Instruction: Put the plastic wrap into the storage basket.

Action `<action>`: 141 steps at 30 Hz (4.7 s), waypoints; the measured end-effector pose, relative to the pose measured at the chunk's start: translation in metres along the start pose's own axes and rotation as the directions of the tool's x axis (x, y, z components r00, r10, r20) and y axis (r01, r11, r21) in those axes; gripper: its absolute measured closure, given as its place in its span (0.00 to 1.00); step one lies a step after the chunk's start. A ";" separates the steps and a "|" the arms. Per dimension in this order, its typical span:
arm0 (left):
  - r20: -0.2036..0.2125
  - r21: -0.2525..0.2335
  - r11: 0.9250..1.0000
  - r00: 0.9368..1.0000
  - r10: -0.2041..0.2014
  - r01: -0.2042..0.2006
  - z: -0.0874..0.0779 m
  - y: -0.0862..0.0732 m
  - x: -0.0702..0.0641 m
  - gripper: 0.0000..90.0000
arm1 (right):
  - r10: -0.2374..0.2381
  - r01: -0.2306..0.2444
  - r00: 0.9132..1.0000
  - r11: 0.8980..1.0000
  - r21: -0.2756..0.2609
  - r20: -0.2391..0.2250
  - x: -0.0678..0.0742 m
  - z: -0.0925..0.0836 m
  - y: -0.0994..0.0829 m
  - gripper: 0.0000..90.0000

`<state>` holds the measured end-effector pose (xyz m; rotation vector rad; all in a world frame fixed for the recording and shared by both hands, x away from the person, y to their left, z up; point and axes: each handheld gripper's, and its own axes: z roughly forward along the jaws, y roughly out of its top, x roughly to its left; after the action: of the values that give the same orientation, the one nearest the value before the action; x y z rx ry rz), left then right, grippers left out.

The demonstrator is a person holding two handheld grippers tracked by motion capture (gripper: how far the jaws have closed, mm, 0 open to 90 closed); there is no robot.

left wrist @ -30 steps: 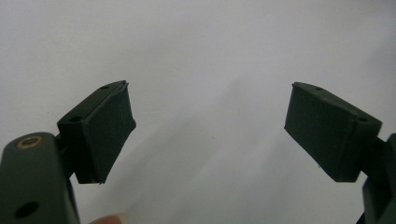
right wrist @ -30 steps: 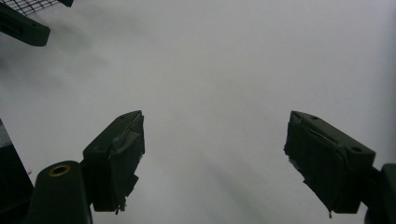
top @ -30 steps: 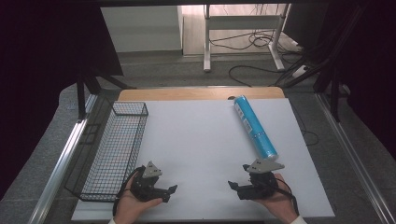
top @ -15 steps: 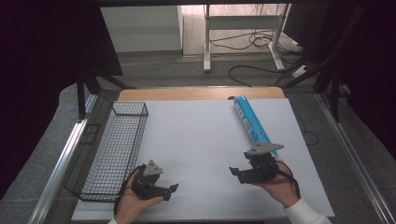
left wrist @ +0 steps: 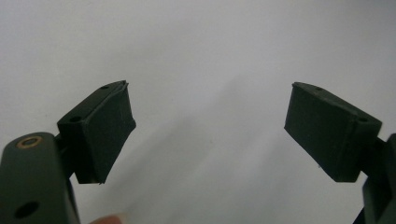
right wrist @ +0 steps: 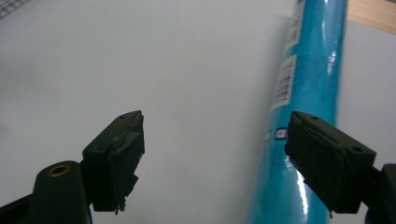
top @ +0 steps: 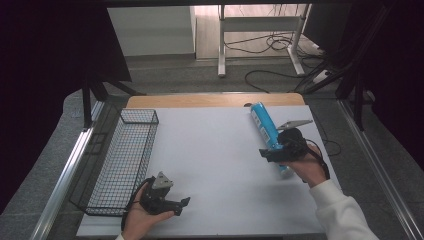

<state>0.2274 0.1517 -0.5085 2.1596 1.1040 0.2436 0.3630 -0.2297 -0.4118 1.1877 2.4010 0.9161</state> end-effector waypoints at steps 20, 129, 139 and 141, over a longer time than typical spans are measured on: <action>-0.002 0.001 1.000 1.000 0.006 -0.006 0.000 -0.001 0.000 0.17 | 0.103 -0.115 0.991 0.982 0.150 0.081 -0.056 0.054 0.034 0.21; -0.009 0.008 1.000 1.000 0.000 0.000 0.001 -0.004 0.002 0.17 | 0.123 -0.068 0.972 0.963 0.259 -0.202 -0.018 0.045 0.042 0.36; -0.010 0.007 1.000 1.000 -0.003 0.003 0.001 -0.004 0.003 0.17 | 0.067 -0.002 0.970 0.964 0.267 -0.235 -0.009 0.048 0.041 0.36; -0.011 0.006 1.000 1.000 0.000 0.000 0.000 -0.004 0.003 0.17 | 0.045 0.021 0.970 0.964 0.266 -0.241 -0.006 0.048 0.041 0.36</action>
<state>0.2269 0.1551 -0.5116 2.1663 1.1116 0.2526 0.4157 -0.1963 -0.4206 1.2454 2.7913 0.8010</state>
